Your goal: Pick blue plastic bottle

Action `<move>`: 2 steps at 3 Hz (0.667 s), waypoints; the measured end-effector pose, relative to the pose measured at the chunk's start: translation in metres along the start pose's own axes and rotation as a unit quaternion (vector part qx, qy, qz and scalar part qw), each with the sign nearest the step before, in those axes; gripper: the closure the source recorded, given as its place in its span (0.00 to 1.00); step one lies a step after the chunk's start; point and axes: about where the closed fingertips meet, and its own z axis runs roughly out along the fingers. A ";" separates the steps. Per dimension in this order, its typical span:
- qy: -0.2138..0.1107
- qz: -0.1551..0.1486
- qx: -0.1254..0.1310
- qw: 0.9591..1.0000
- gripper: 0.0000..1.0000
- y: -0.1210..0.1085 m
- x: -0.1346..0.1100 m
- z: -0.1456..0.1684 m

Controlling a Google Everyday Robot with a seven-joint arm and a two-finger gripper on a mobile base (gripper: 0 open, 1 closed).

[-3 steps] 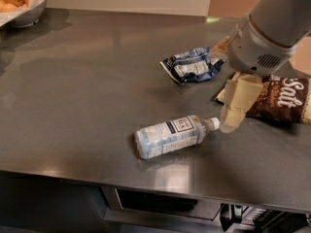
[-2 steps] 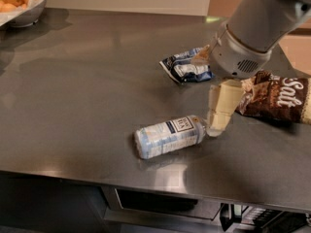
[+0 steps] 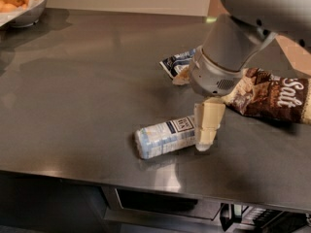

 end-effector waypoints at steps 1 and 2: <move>0.003 -0.015 -0.014 1.000 0.00 0.005 -0.001 0.015; 0.003 -0.025 -0.023 0.999 0.00 0.008 -0.001 0.026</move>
Offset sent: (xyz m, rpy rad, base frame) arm -0.0097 0.0095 -0.0383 -0.0225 0.0454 0.0862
